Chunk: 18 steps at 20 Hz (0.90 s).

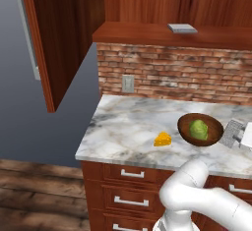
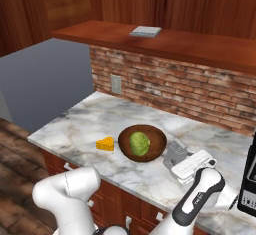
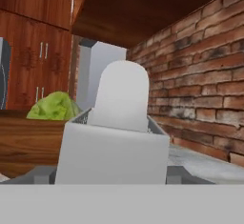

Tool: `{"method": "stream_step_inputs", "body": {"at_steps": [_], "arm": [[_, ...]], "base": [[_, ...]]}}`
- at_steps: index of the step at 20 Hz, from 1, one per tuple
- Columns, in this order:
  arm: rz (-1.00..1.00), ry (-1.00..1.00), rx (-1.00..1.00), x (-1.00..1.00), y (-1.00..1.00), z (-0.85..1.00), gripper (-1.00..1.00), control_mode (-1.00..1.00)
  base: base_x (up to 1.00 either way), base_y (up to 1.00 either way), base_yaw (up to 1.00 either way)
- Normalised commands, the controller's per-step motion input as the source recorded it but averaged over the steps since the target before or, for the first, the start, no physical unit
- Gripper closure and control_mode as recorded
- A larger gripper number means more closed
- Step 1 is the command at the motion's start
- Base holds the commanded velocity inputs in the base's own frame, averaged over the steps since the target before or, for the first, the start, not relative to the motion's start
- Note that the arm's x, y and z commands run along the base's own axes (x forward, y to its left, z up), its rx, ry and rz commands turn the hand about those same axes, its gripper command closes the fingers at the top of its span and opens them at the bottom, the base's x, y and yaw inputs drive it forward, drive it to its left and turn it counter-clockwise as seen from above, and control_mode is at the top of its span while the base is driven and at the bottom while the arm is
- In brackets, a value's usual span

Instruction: Pick the cheese from the fridge and the cheese grater from the cabinet and place them next to the salad bowl.

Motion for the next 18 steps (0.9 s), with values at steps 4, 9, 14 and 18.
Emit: {"method": "stream_step_inputs", "body": {"at_steps": [4, 9, 14, 18], "arm": [[0.10, -0.02, 0.00, 0.01, -0.12, -0.55, 1.00, -1.00], [0.10, -0.08, 0.02, 0.00, 0.00, -0.29, -1.00, -1.00], [0.02, -0.02, 0.01, 0.00, 0.02, -0.04, -1.00, -1.00], [0.00, 0.00, -0.01, 0.00, 0.04, 0.00, -1.00, -1.00]], "base": [[0.00, 0.00, 0.00], [0.00, 0.00, 0.00], [0.00, 0.00, 0.00], [0.00, 0.00, 0.00]]}}
